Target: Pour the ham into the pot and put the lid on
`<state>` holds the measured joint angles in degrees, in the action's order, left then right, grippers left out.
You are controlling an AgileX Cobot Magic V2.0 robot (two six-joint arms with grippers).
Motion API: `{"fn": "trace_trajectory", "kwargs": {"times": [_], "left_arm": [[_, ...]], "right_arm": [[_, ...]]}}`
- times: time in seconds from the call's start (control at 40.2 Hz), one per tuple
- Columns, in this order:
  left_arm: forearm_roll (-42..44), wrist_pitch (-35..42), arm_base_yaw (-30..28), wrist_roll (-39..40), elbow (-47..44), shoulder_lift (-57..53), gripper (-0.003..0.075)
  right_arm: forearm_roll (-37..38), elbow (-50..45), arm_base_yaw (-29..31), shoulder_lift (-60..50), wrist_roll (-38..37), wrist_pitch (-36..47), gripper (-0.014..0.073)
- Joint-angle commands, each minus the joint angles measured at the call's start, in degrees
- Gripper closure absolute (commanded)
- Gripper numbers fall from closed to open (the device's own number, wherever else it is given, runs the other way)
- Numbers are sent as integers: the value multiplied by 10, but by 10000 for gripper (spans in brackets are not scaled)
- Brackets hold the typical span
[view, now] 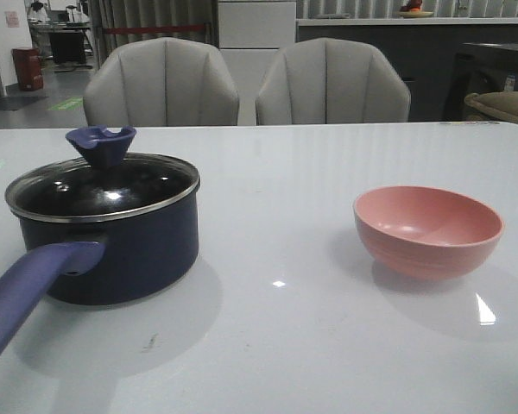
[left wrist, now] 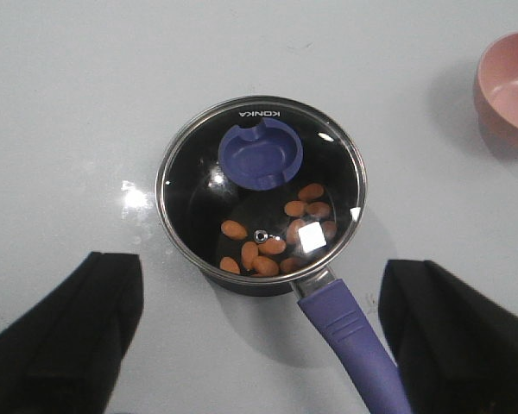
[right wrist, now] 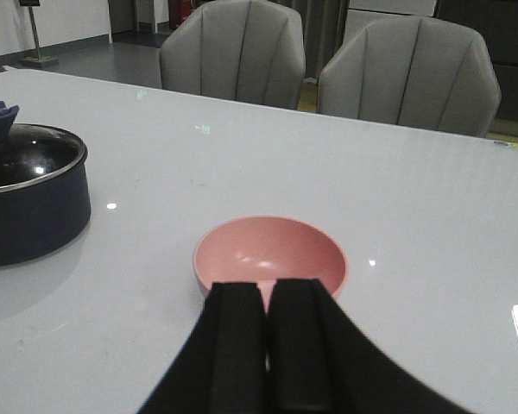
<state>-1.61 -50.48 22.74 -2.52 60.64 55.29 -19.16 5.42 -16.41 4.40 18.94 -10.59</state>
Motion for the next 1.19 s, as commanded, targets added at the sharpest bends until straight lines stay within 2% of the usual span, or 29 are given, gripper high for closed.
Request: {"fn": "trace_trajectory", "kwargs": {"times": [0.0, 0.273, 0.472, 0.597, 0.746, 0.771, 0.82, 1.168], "left_arm": [[-1, 72, 5, 2, -39, -67, 136], [-3, 192, 5, 2, -209, -283, 136], [-3, 234, 5, 2, -311, -424, 159], [-3, 235, 5, 2, -348, -471, 311], [-4, 235, 5, 2, -368, -484, 603], [-4, 236, 5, 2, -369, -484, 617], [-6, 236, 5, 2, -369, -484, 591], [-6, 232, 5, 2, -369, -484, 607]], "right_arm": [[-2, 16, 0, 5, 2, 48, 444], [-2, 16, 0, 5, 2, 48, 444], [-2, 16, 0, 5, 2, 48, 444], [-2, 16, 0, 5, 2, 48, 444], [-2, 16, 0, 5, 2, 48, 444], [-2, 16, 0, 5, 2, 48, 444], [-2, 16, 0, 5, 2, 48, 444], [-2, 16, 0, 5, 2, 48, 444]]}}
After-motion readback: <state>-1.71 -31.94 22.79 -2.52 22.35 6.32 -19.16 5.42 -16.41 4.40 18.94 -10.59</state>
